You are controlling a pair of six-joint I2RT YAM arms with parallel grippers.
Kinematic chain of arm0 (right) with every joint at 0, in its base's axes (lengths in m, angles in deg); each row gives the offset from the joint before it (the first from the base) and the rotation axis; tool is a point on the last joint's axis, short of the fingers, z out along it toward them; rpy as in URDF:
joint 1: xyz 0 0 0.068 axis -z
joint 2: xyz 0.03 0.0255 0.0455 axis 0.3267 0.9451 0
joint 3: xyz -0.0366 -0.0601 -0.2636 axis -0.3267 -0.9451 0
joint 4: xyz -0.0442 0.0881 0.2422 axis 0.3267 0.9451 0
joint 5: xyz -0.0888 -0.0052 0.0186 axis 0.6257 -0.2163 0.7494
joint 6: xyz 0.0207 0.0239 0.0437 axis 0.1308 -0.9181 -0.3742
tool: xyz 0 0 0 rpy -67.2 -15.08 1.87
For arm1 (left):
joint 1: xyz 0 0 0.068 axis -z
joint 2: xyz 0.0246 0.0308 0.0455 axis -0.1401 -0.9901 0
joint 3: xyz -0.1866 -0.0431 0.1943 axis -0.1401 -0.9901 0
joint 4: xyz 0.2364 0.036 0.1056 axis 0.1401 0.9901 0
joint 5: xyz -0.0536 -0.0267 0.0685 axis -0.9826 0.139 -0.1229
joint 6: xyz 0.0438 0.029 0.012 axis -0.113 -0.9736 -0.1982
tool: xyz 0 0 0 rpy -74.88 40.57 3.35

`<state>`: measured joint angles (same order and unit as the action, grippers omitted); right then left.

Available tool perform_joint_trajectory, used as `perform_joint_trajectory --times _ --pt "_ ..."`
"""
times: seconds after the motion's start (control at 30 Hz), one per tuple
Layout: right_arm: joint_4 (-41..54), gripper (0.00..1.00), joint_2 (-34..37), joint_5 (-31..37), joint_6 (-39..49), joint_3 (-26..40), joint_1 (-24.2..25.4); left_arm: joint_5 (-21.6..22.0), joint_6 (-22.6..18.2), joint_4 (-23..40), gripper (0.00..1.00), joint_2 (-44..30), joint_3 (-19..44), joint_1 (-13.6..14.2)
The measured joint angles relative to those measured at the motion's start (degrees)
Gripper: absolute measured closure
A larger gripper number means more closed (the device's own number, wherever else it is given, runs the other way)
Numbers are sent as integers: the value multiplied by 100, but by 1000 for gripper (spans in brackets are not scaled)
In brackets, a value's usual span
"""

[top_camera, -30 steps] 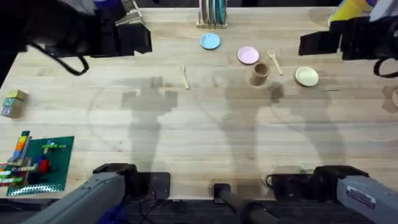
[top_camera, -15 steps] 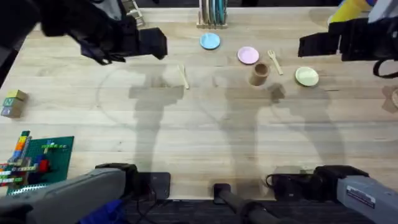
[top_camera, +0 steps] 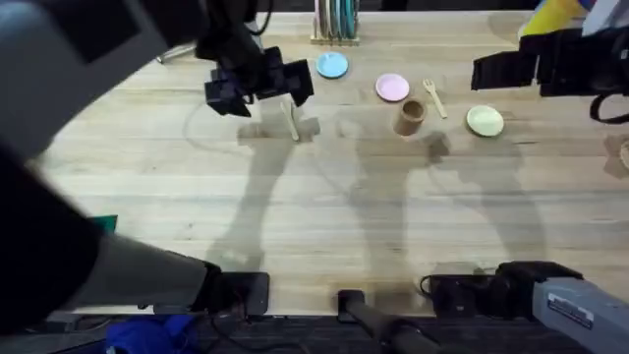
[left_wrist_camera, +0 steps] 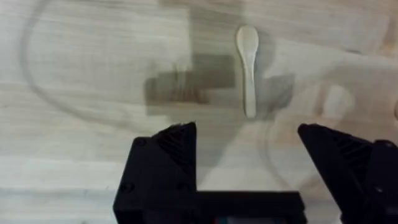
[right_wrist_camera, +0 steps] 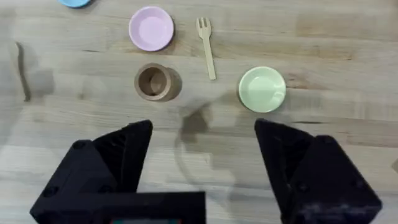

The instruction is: Pick up a utensil and set it on the pink plate, then put the other utensil in the container.

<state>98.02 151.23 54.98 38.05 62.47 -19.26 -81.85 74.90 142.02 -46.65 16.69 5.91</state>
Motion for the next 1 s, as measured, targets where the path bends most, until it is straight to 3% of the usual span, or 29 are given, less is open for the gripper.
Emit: perform_joint_trajectory --times 0.07,0.17,0.33,0.57,0.63,0.77,1.0 --pt "52 3 0 -2 0 0 0 109 336 -590 2 -821 9 32" --pt "54 3 0 0 0 0 0 160 411 -802 2 -1075 11 32" --pt "59 4 0 -1 0 0 0 317 717 -783 5 -1403 19 78" --pt "59 3 0 0 0 0 0 715 834 -776 10 -1537 112 391" --pt "59 3 0 0 0 0 0 724 857 -764 50 -1569 148 406" --pt "59 4 0 -1 0 0 0 684 881 -753 261 -1610 202 412" --pt "61 3 0 0 0 0 0 522 929 -825 894 -1629 234 412"
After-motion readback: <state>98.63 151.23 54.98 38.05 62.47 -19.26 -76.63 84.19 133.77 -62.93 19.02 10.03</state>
